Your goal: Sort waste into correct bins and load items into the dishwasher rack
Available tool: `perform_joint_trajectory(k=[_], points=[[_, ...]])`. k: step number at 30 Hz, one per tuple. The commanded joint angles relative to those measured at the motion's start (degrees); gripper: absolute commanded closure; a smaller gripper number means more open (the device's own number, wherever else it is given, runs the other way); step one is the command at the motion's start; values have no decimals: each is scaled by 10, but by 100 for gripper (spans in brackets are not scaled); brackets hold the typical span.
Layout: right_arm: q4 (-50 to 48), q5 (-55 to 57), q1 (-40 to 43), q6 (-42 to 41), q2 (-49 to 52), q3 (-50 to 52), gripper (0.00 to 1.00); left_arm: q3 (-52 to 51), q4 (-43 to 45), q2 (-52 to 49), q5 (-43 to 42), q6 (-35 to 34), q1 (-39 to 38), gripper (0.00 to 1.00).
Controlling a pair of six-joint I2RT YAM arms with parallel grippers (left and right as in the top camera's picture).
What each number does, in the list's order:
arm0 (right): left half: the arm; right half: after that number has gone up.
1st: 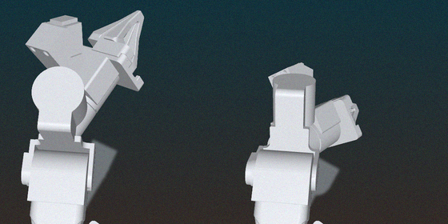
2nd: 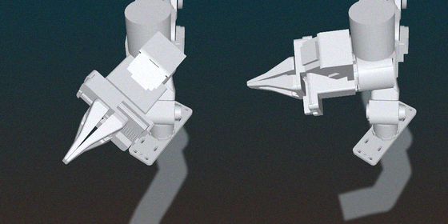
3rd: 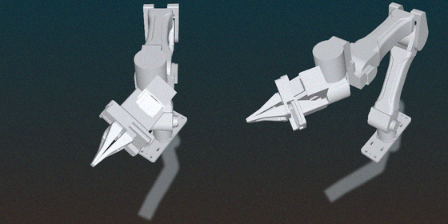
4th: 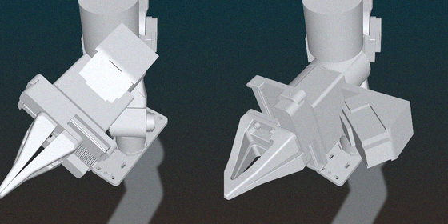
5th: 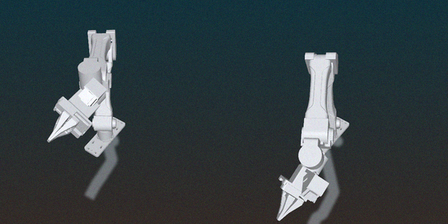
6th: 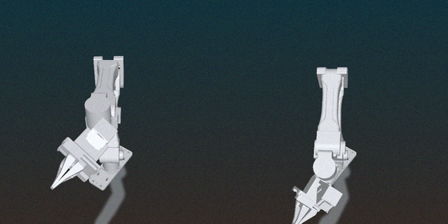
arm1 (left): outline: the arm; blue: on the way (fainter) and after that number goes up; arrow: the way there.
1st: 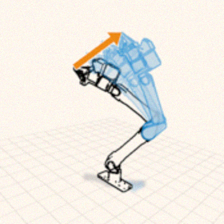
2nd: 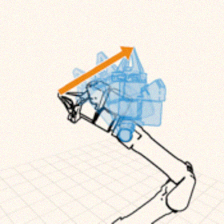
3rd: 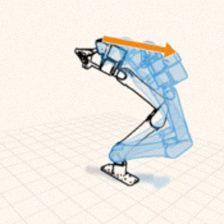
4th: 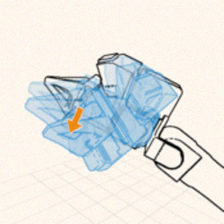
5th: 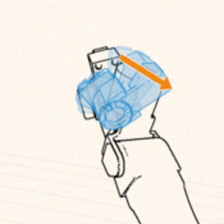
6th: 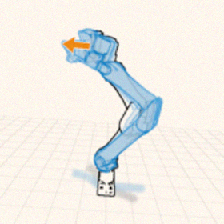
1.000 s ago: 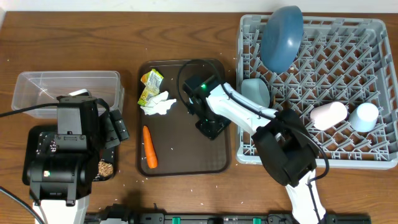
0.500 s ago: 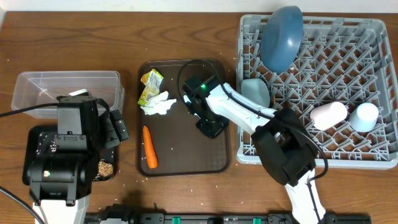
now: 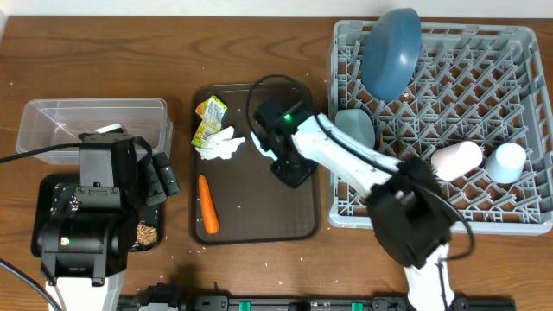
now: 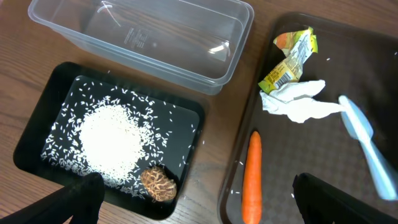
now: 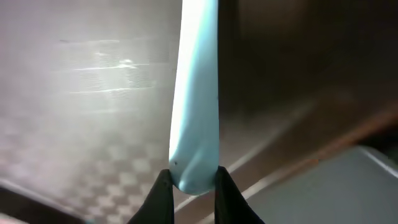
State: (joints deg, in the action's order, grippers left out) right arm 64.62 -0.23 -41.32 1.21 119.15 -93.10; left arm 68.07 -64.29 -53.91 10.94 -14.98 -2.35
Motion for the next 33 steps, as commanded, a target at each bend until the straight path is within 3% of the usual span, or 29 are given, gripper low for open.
perform_joint_trajectory(k=[1,7,13,15,21,26,33], points=[[-1,0,5,-16,-55,1,92,8,-2,0,9,-3,1,2],[-6,0,10,-20,-99,1,89,8,-2,0,9,-3,1,2],[-19,-46,7,-21,-75,1,69,8,-2,0,9,-3,1,2],[-48,-54,2,-63,-55,1,61,8,-2,0,9,-3,1,2],[-123,-50,-15,-139,13,1,52,8,-2,0,9,-3,1,2],[-145,-45,-22,-150,53,1,50,8,-2,0,9,-3,1,2],[-146,-50,-26,-161,73,1,68,8,-2,0,9,-3,1,2]])
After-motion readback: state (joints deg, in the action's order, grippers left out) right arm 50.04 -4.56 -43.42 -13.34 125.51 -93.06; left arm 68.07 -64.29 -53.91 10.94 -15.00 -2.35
